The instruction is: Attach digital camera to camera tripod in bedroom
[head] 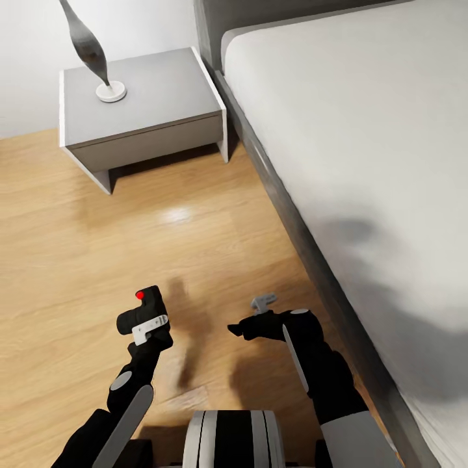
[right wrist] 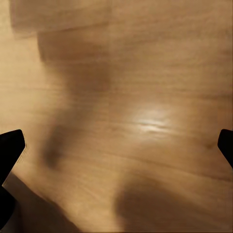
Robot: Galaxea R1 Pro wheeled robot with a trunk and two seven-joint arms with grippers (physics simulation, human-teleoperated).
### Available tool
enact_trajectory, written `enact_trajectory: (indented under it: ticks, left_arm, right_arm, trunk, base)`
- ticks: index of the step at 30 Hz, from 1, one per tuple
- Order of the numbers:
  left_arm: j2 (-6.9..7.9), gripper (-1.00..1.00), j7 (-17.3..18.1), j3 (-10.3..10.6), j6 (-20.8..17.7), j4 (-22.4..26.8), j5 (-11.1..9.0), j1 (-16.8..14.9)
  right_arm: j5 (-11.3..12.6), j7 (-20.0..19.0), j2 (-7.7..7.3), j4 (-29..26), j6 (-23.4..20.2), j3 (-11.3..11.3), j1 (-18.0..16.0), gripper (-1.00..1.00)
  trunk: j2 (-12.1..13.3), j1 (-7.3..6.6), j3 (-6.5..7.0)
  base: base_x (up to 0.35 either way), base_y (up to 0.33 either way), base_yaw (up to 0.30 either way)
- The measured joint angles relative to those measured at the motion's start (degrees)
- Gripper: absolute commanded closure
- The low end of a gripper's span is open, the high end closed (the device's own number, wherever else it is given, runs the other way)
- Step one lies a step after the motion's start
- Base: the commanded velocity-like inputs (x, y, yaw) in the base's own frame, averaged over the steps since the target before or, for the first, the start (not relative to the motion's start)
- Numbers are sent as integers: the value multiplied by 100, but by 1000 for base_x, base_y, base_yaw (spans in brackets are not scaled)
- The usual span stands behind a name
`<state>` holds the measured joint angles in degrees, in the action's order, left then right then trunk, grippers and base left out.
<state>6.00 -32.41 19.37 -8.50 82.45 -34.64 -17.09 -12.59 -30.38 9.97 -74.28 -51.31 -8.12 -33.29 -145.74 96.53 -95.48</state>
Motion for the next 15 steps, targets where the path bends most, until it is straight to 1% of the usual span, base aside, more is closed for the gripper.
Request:
enact_trajectory:
  ticks: [10, 15]
  left_arm:
    - [0, 100, -1, 0, 2, 1, -27, 0]
    - [3, 100, 0, 0, 7, -3, -28, -1]
  right_arm:
    - [0, 1, 0, 0, 1, 0, 0, -100]
    - [0, 1, 0, -1, -2, 1, 0, -100]
  trunk:
    - [0, 0, 0]
    - [0, 0, 0]
  base:
    - [0, 302, 0]
    - [0, 137, 0]
